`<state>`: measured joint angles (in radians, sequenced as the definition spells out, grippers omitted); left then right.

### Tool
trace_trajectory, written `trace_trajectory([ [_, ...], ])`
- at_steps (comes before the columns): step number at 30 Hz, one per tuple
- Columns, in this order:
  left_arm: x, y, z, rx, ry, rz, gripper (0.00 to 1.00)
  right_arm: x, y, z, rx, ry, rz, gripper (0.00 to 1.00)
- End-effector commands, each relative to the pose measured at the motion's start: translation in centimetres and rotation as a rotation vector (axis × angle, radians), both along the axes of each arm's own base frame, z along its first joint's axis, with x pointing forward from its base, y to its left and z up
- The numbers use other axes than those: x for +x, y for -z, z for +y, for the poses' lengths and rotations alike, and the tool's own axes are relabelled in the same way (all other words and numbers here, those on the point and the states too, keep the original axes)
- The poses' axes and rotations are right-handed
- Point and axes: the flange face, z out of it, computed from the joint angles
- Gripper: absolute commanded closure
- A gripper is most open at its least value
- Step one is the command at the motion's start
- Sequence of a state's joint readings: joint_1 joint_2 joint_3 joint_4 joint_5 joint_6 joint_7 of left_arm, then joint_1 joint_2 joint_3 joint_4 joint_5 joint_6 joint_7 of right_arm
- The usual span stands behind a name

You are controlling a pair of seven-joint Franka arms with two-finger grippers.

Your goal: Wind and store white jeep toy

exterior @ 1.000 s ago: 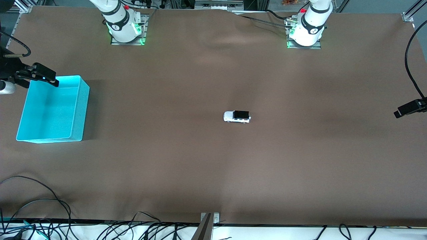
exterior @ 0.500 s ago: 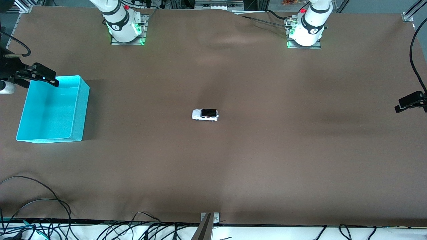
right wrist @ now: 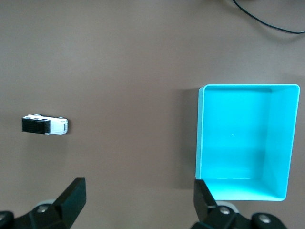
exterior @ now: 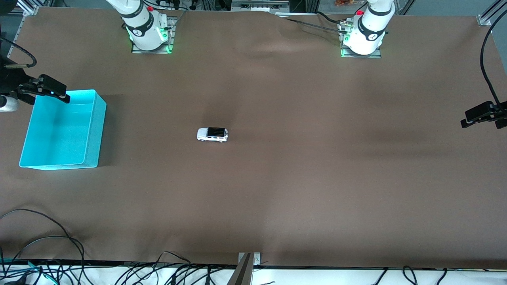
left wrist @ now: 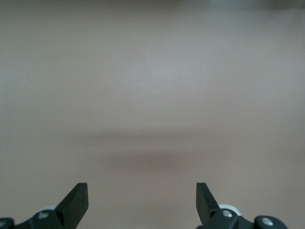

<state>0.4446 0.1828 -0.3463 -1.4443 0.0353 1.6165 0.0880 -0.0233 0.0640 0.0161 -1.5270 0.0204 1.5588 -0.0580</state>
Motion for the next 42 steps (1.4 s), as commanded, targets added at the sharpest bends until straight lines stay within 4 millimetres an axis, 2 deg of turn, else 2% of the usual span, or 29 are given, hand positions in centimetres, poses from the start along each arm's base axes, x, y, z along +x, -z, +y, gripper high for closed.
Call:
trace_trajectory([
  [1,-0.9,-0.3,-0.1,-0.018,-0.011,0.008,0.00,-0.1,-0.7,-0.3,0.017,-0.006,-0.004,0.00],
  [18,-1.2,-1.1,0.0,-0.012,-0.017,0.000,0.00,-0.1,-0.5,-0.5,0.017,-0.003,0.001,0.00],
  [23,-1.5,-1.6,-1.0,-0.003,-0.004,-0.004,0.00,-0.1,-0.6,-0.5,0.017,-0.003,-0.002,0.00],
  [27,-1.9,-2.3,-1.0,0.016,-0.013,-0.010,0.00,-0.1,-0.6,-0.5,0.017,-0.003,-0.002,0.00],
  [32,-2.0,-2.7,-2.2,0.026,0.001,-0.014,0.00,-0.1,-0.4,-0.7,0.017,0.004,0.007,0.00],
  [42,-1.8,-2.5,-2.1,-0.018,-0.007,-0.016,0.00,-0.2,-0.6,-0.1,0.015,-0.002,0.006,0.00],
])
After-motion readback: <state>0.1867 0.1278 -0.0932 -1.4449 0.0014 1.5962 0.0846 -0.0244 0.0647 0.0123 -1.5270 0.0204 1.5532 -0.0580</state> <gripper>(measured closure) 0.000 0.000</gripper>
